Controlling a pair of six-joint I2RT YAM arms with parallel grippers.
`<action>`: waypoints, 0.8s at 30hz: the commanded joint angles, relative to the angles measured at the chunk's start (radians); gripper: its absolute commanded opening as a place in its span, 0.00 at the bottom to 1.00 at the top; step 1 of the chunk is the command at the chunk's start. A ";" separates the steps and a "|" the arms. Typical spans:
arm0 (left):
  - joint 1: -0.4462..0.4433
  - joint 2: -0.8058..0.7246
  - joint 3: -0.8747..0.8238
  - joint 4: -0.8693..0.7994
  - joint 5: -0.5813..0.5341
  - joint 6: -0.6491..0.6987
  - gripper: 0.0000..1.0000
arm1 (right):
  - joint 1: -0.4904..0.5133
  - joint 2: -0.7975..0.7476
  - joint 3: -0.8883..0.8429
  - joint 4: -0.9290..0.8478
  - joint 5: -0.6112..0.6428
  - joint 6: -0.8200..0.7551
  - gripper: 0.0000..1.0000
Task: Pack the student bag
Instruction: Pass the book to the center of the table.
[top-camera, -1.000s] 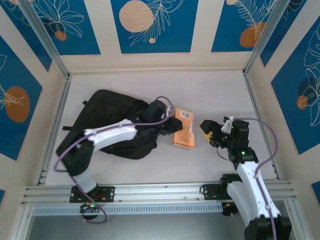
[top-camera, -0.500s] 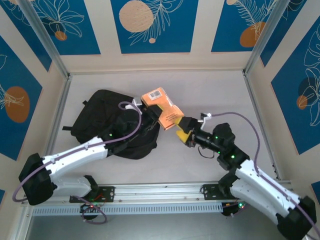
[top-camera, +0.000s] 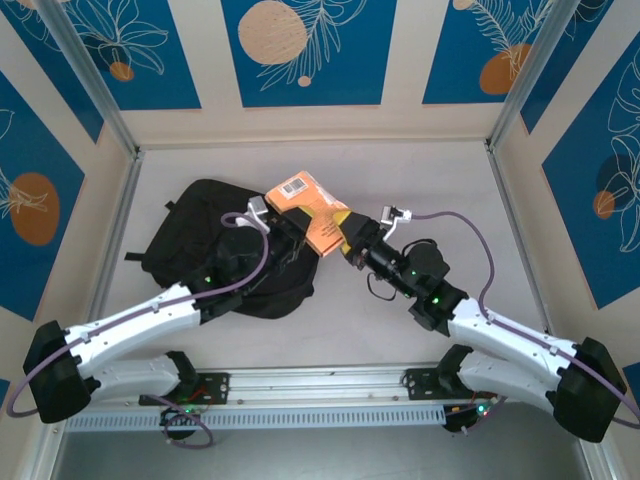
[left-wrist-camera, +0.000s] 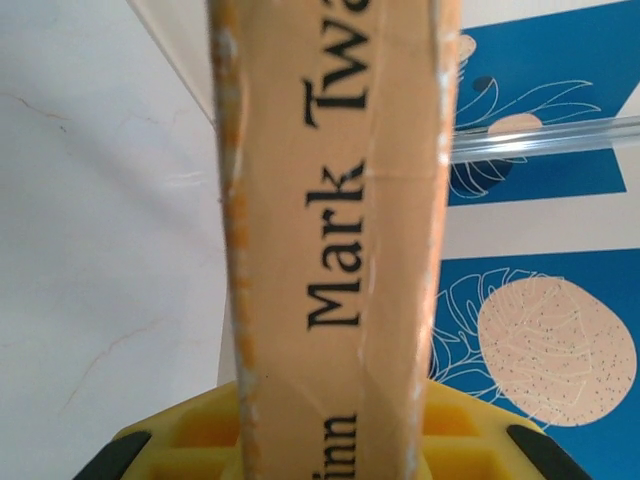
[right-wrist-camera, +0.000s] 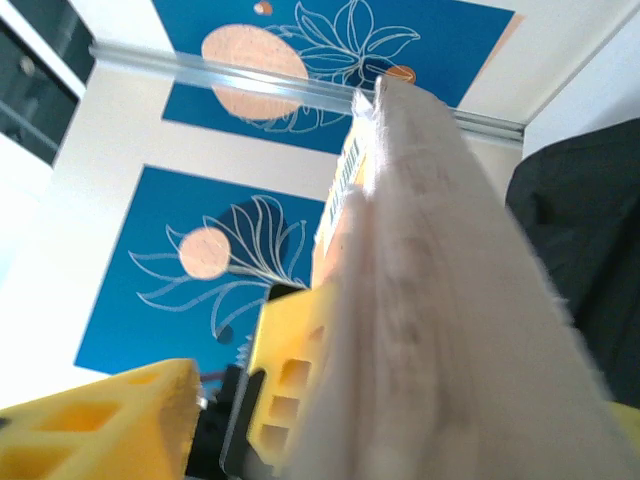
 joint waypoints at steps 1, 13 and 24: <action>-0.011 -0.038 -0.012 0.034 -0.027 -0.013 0.00 | 0.000 0.022 0.053 0.093 0.070 -0.020 0.46; 0.007 -0.086 0.190 -0.566 -0.127 0.462 0.40 | -0.021 -0.191 0.037 -0.345 0.131 -0.134 0.00; 0.311 0.281 0.461 -1.144 0.014 1.170 0.62 | -0.180 -0.362 -0.044 -0.722 -0.040 -0.221 0.00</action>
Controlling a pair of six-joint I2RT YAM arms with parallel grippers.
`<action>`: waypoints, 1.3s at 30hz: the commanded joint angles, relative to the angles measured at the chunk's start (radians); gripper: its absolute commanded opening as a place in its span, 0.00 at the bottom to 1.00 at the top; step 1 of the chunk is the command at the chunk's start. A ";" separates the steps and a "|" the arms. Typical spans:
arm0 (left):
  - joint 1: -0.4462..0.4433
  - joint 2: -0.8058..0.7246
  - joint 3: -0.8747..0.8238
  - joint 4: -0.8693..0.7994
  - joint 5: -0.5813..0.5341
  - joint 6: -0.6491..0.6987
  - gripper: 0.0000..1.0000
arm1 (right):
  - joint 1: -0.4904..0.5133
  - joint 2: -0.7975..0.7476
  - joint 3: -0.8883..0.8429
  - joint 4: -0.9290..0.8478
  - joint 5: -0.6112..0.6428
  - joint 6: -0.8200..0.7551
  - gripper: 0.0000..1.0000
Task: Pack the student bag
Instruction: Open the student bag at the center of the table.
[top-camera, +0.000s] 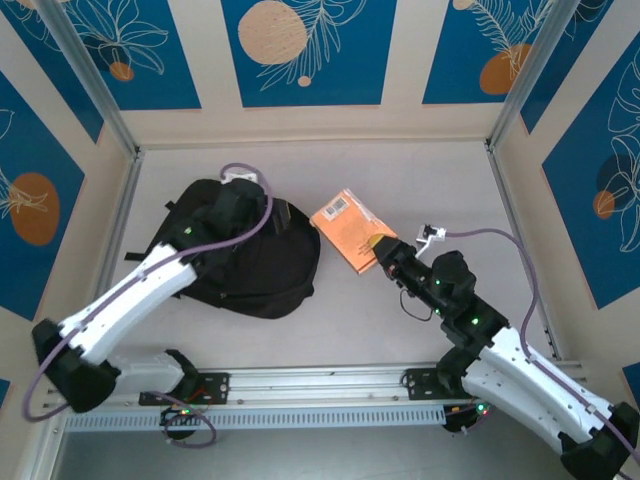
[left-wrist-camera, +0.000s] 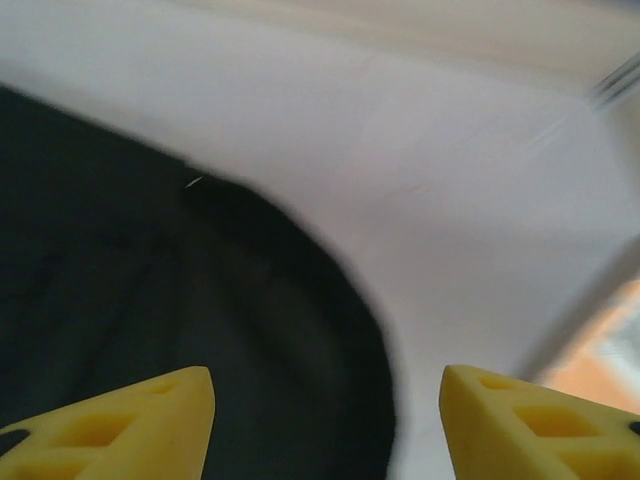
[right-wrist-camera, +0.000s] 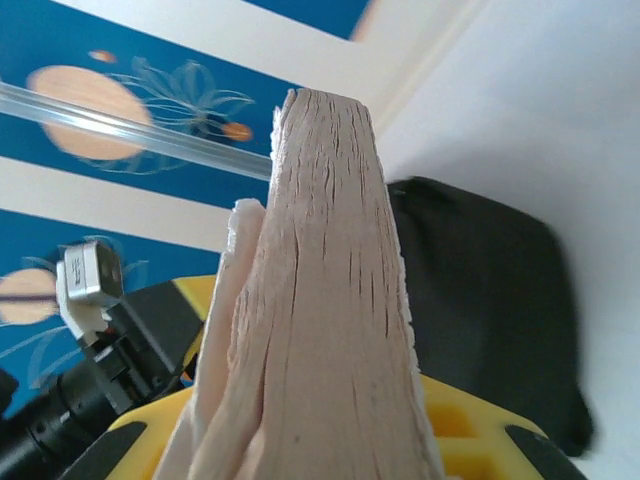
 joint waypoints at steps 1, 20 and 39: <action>0.065 0.114 0.041 -0.244 -0.010 0.289 0.63 | -0.046 0.002 0.019 -0.121 -0.095 -0.062 0.00; 0.221 0.324 0.082 -0.267 -0.029 0.348 0.66 | -0.180 0.034 -0.005 -0.090 -0.384 -0.073 0.00; 0.261 0.320 0.060 -0.238 0.023 0.313 0.00 | -0.178 0.189 0.190 -0.123 -0.427 -0.187 0.00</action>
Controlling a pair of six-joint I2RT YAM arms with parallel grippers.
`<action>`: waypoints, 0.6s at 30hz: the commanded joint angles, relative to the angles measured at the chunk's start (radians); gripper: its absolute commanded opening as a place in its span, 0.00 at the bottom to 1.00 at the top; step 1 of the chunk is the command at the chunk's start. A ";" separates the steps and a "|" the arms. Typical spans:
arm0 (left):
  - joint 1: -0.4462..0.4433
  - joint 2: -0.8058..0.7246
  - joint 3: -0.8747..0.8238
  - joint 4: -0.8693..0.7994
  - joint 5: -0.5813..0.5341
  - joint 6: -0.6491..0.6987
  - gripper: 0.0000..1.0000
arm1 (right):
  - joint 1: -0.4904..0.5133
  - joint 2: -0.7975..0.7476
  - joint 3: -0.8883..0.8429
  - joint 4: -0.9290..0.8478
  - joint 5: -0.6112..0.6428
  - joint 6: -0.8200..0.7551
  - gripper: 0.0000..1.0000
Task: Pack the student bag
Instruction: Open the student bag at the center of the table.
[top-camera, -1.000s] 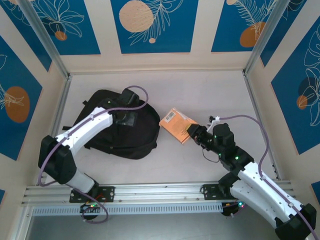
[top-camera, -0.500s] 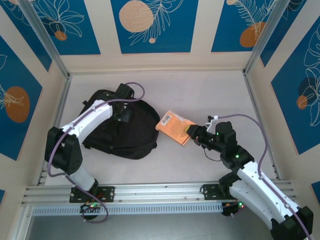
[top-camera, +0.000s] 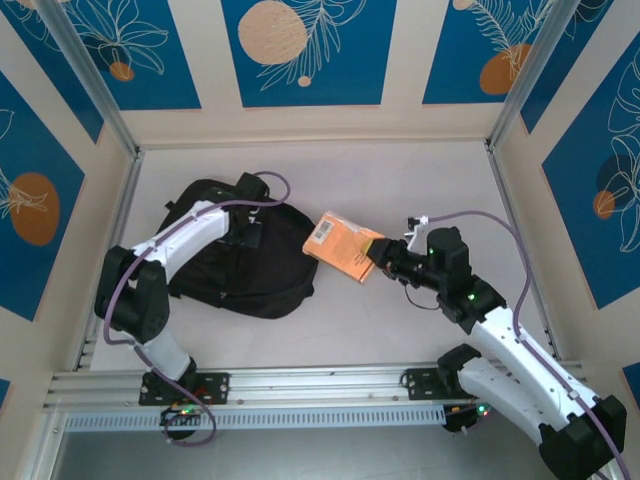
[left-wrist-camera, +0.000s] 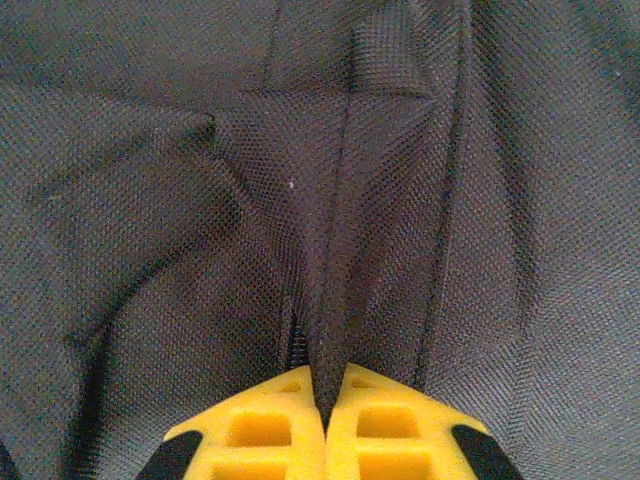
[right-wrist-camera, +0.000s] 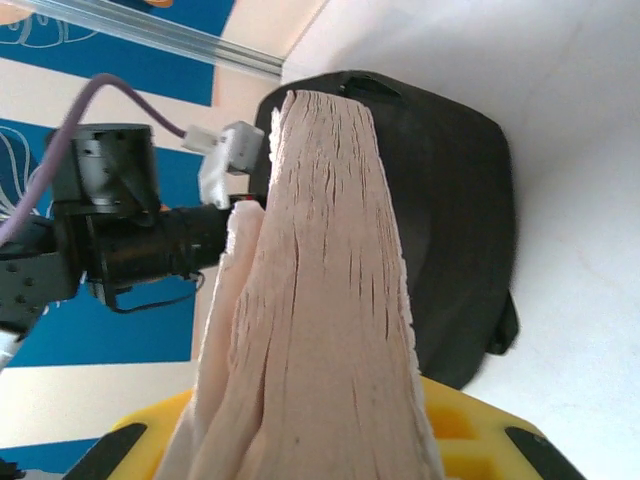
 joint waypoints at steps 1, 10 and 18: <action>0.029 -0.071 0.012 -0.023 -0.003 -0.016 0.00 | -0.001 0.026 0.057 0.030 -0.035 -0.044 0.00; 0.191 -0.292 -0.021 0.048 0.338 -0.153 0.00 | -0.003 0.185 0.178 -0.028 -0.045 -0.091 0.00; 0.304 -0.361 -0.055 0.107 0.580 -0.234 0.00 | -0.007 0.309 0.230 -0.016 -0.061 -0.075 0.00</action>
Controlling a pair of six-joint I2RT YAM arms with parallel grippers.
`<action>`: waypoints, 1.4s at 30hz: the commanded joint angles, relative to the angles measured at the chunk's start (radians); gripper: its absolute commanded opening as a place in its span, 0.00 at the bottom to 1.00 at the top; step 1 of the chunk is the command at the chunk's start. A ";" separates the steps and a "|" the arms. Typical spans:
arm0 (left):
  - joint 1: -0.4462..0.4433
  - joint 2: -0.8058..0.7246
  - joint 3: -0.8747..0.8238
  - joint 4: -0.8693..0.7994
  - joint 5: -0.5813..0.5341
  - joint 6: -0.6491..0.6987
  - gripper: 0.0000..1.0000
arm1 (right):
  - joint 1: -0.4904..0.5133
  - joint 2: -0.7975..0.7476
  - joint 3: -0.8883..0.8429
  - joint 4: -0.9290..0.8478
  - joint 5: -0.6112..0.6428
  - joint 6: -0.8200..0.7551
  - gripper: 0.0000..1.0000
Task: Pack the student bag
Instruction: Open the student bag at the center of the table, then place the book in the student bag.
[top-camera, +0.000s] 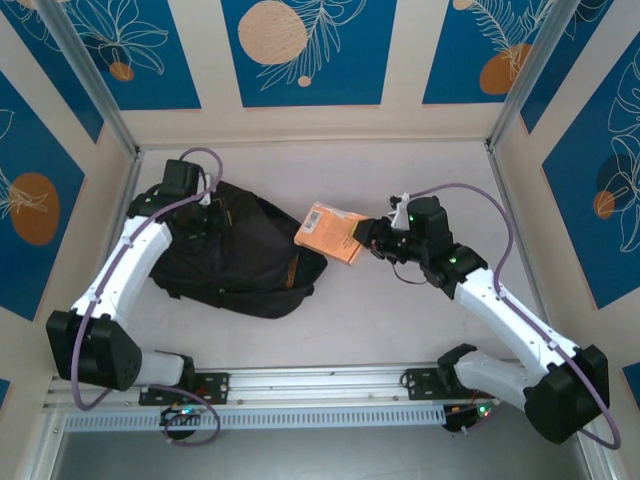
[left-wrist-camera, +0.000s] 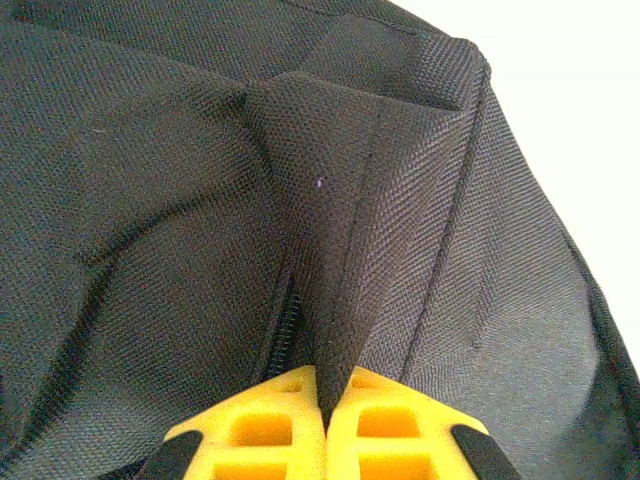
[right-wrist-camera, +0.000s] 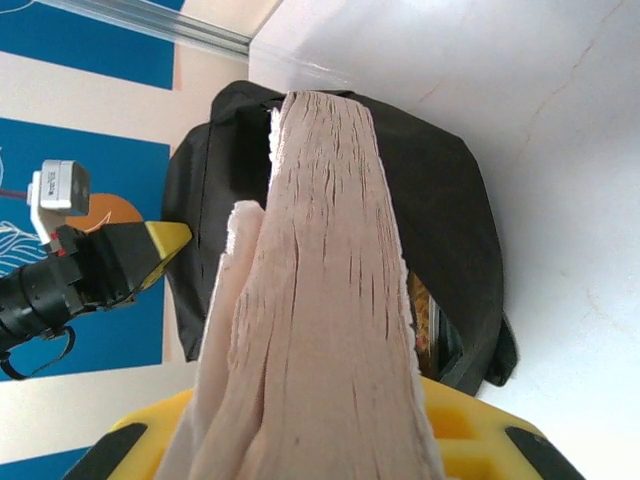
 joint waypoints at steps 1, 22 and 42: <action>0.037 -0.049 -0.004 0.059 0.133 -0.060 0.00 | -0.003 0.037 0.041 0.029 -0.042 -0.001 0.00; 0.085 -0.089 -0.009 0.078 0.191 -0.107 0.00 | -0.029 -0.061 -0.077 0.034 -0.046 0.142 0.00; -0.032 -0.099 -0.024 -0.024 0.134 -0.040 0.55 | 0.044 0.157 -0.140 0.637 -0.199 0.456 0.00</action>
